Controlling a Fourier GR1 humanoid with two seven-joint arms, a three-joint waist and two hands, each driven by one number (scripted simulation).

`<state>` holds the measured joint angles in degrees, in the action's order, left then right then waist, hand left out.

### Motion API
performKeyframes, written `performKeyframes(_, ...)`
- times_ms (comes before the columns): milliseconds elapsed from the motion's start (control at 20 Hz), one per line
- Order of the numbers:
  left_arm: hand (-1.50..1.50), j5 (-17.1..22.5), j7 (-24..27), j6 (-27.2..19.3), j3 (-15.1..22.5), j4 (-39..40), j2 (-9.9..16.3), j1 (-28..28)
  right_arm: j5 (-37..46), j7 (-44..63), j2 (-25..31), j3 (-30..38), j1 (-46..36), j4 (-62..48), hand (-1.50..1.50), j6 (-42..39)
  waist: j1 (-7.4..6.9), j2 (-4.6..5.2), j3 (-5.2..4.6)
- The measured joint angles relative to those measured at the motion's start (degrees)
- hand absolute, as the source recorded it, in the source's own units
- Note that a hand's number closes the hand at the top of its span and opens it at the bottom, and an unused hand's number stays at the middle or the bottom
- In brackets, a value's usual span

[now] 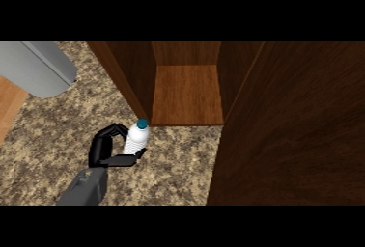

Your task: Pick up the bottled water, place it into the cabinet and close the cabinet

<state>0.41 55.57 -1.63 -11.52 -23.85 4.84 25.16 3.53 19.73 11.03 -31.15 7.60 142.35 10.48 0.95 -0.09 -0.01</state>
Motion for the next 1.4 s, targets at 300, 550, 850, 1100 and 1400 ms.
performKeyframes(300,1.50,-2.1,-0.2,0.4,3.9,-5.5,-2.4,-0.4,-0.2,0.2,0.9,0.7,0.3,0.0,-1.50,0.3,-0.52,-0.08,0.01)
performKeyframes(550,1.50,2.8,-5.0,0.8,9.2,-13.2,-4.0,-1.7,0.0,1.6,0.4,-0.7,-0.3,0.3,-1.50,1.9,-0.68,-0.27,0.01)
performKeyframes(850,1.50,11.8,-13.2,-1.8,18.5,-23.8,-4.6,-3.2,-0.2,0.5,1.4,0.2,0.0,0.1,-1.50,1.8,-0.60,-0.27,0.01)
performKeyframes(1100,1.50,16.6,-21.1,-8.6,25.1,-32.7,-4.8,-2.7,0.0,0.6,1.4,-1.4,0.1,0.2,-1.50,2.7,-0.51,-0.25,0.00)
performKeyframes(1400,1.50,18.9,-27.2,-15.8,30.2,-38.0,-4.8,-0.2,-0.2,0.3,2.6,-0.6,1.2,0.7,-1.50,3.1,-0.30,-0.13,0.01)
